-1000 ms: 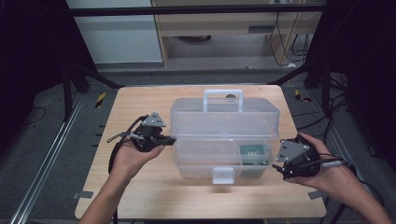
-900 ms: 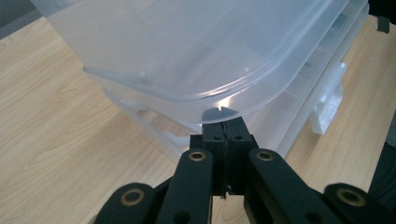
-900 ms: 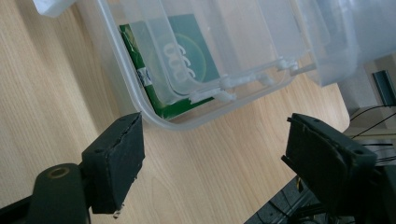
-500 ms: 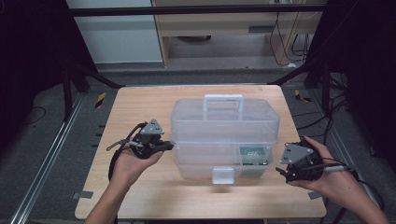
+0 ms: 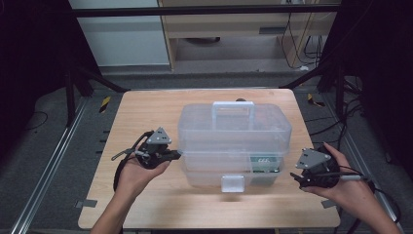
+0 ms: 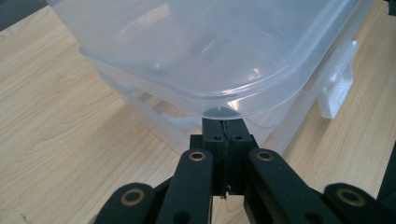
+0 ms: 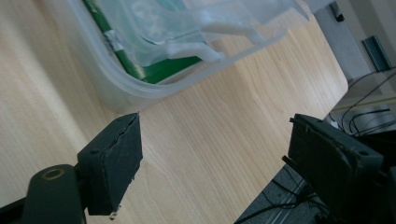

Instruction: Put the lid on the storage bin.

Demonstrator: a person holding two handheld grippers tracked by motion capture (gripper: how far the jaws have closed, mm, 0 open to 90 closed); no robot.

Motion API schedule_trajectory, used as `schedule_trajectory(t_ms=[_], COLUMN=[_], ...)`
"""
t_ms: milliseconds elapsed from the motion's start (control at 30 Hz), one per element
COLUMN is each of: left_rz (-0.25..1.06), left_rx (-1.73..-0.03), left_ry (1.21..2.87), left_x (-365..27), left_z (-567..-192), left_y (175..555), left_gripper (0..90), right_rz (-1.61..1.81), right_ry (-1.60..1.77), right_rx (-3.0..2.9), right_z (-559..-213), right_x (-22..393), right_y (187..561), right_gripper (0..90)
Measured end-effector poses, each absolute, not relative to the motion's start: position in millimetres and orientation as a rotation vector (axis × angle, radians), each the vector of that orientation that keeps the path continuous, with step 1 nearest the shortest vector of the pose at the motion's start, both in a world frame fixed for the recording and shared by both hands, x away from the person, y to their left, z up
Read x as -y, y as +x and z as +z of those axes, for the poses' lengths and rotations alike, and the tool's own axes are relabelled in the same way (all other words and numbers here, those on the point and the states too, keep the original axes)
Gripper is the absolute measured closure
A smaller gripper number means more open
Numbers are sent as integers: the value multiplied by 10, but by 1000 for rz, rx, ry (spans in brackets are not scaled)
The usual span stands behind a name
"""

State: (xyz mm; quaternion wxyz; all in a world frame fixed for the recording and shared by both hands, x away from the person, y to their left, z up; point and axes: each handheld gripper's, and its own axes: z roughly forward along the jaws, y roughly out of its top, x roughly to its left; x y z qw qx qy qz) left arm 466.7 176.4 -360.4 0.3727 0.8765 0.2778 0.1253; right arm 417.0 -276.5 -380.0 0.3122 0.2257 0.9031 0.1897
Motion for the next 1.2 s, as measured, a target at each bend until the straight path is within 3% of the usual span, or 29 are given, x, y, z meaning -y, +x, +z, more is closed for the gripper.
schedule_trajectory(t_ms=[533, 833, 1200], left_rz=[337, 431, 518], left_rx=[-719, -867, -949], left_ry=[2290, 2302, 2283], left_x=[-1809, -2196, -2272], left_z=[-3705, -3788, -3964], left_y=[4655, 4875, 5119], left_gripper=[898, 900, 900], right_rz=[477, 409, 453], right_ry=[702, 840, 983], right_rx=[-2342, -2261, -2159], right_z=[-3987, -4038, -4162], right_x=[2946, 3109, 3232], right_y=[4274, 4384, 4574], right_gripper=[158, 186, 207])
